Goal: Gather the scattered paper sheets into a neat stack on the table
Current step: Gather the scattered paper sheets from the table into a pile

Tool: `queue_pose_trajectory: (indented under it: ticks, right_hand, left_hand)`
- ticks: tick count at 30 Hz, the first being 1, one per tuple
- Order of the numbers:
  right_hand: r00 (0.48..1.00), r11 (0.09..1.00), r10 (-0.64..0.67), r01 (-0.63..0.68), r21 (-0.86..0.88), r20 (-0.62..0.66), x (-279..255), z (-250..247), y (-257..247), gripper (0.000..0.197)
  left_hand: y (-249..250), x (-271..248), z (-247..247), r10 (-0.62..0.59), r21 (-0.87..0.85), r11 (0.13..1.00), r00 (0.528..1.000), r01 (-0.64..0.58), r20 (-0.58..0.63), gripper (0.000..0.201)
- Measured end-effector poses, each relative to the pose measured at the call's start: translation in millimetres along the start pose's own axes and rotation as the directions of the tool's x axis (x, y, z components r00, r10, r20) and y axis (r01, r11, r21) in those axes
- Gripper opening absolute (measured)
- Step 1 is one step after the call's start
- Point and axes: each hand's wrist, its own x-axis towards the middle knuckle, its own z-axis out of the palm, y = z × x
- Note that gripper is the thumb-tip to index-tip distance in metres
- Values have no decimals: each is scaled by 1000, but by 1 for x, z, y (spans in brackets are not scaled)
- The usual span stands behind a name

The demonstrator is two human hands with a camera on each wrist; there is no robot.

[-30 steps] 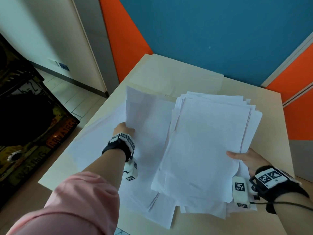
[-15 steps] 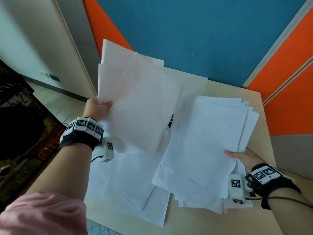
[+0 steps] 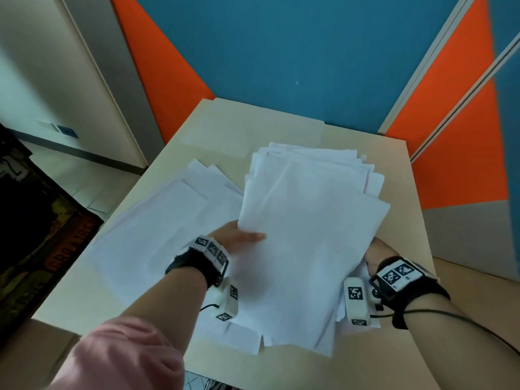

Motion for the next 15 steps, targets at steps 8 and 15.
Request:
queue_pose_trajectory:
  ticks: [8, 15]
  right_hand:
    - [987, 987, -157, 156, 30, 39, -21, -8, 2, 121]
    - [996, 998, 14, -8, -69, 89, -13, -19, 22, 46]
  left_hand:
    - [0, -1, 26, 48, -66, 996, 985, -59, -165, 15]
    - [-3, -3, 38, 74, 109, 992, 995, -67, -63, 72]
